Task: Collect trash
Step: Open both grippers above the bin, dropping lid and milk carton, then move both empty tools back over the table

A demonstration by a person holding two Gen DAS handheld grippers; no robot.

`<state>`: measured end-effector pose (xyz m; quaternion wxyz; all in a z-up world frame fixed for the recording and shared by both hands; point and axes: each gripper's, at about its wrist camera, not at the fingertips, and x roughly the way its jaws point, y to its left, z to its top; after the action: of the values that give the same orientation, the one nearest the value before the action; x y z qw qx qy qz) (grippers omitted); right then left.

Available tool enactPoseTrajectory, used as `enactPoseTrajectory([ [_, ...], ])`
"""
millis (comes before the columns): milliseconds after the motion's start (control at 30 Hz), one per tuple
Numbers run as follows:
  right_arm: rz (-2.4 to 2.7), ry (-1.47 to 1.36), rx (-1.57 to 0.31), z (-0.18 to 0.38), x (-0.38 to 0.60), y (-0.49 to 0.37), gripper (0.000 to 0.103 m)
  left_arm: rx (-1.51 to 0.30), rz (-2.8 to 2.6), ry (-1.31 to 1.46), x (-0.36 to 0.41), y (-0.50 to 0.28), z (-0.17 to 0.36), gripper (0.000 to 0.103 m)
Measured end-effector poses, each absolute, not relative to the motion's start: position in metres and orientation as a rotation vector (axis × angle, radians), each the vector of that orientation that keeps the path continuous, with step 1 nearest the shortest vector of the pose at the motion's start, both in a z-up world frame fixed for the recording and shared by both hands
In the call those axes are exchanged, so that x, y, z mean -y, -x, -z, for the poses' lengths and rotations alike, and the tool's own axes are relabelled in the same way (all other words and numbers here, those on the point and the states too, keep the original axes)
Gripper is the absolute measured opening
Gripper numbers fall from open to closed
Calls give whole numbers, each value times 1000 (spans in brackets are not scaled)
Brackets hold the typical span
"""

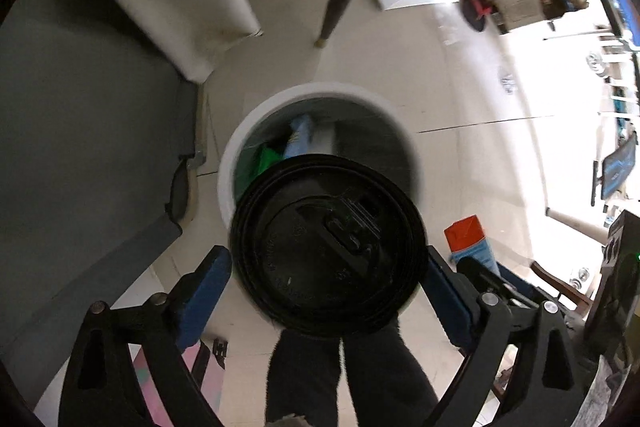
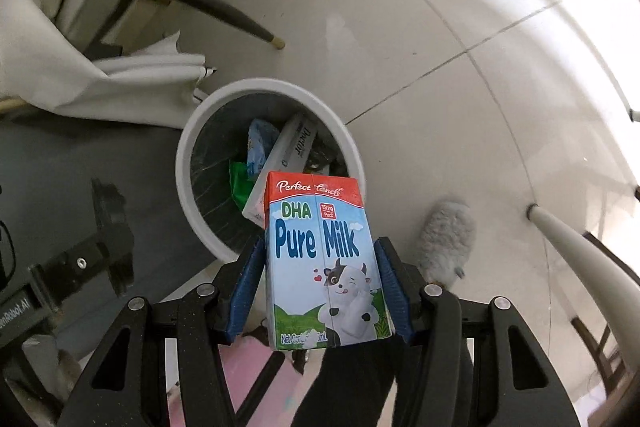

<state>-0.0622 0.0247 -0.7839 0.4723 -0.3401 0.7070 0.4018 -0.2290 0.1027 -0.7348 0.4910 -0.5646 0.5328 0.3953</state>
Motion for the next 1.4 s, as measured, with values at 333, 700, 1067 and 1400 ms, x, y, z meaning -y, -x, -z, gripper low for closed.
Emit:
enactPoseTrajectory([
  [333, -993, 958, -1624, 797, -36, 86, 101, -1336, -1112, 1295, -95, 269, 727, 96],
  [700, -1000, 1034, -1479, 701, -31, 96, 101, -1377, -1167, 1224, -68, 278, 643, 96],
  [1067, -1112, 957, -1445, 518, -6, 99, 101, -1354, -1170, 1131, -33, 276, 484, 96],
  [1400, -1111, 609, -1459, 341, 16, 21, 101, -1229, -1123, 891, -35, 202, 317, 96],
])
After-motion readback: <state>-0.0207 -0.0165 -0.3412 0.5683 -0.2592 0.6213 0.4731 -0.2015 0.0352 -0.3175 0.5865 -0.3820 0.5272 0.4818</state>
